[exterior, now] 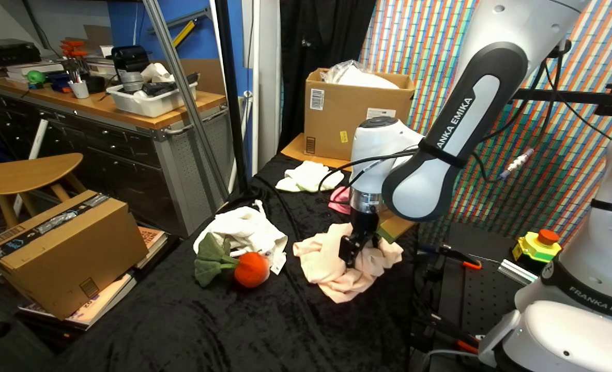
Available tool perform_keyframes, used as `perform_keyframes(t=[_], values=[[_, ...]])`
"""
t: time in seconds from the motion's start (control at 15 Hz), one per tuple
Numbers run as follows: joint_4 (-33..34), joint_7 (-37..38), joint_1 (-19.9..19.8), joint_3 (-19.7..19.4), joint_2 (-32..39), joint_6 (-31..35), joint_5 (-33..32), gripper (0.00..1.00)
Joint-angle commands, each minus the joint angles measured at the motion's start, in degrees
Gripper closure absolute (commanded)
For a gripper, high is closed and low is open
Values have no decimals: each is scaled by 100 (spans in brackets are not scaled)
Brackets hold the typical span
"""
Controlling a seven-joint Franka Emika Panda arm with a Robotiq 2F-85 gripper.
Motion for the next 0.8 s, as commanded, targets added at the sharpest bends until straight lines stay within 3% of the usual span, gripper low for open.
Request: perform_keyframes(t=[0.0, 0.47, 0.73], values=[[97, -434, -119, 186, 39, 124, 457, 32], [213, -874, -187, 331, -81, 90, 820, 88], [281, -1247, -299, 533, -168, 132, 1160, 95]])
